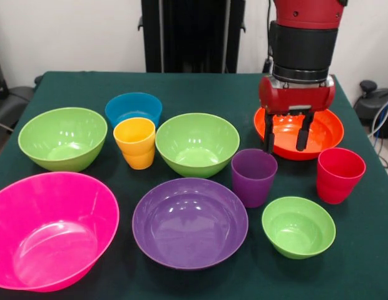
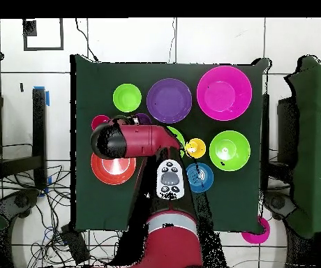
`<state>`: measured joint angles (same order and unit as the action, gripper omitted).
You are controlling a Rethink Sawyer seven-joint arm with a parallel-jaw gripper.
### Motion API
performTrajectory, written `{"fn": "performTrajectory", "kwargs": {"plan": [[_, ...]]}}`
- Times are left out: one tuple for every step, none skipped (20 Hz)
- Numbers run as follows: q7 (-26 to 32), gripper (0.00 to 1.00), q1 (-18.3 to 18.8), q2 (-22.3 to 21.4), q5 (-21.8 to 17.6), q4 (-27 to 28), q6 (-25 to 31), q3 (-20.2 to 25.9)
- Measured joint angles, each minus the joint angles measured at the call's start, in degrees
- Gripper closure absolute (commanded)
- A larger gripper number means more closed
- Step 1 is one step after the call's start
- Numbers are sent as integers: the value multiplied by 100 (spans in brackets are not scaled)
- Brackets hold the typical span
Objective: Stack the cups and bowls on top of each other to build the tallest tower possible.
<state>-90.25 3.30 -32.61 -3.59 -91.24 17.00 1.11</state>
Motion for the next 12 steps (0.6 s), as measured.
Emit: {"fn": "performTrajectory", "kwargs": {"plan": [[0,0,-1,54,-1,0,1,1],[0,0,-1,103,0,1,0,0],[0,0,-1,145,-1,0,1,0],[0,0,0,186,-1,0,1,1],[0,0,-1,217,0,2,0,1],[0,0,-1,241,1,2,0,1],[0,0,-1,302,0,2,-1,0],[0,0,0,357,1,2,-1,1],[0,0,0,385,1,2,-1,1],[0,0,-1,412,0,1,0,2],[0,0,-1,447,1,2,-1,1],[0,0,-1,499,1,3,-1,1]]}}
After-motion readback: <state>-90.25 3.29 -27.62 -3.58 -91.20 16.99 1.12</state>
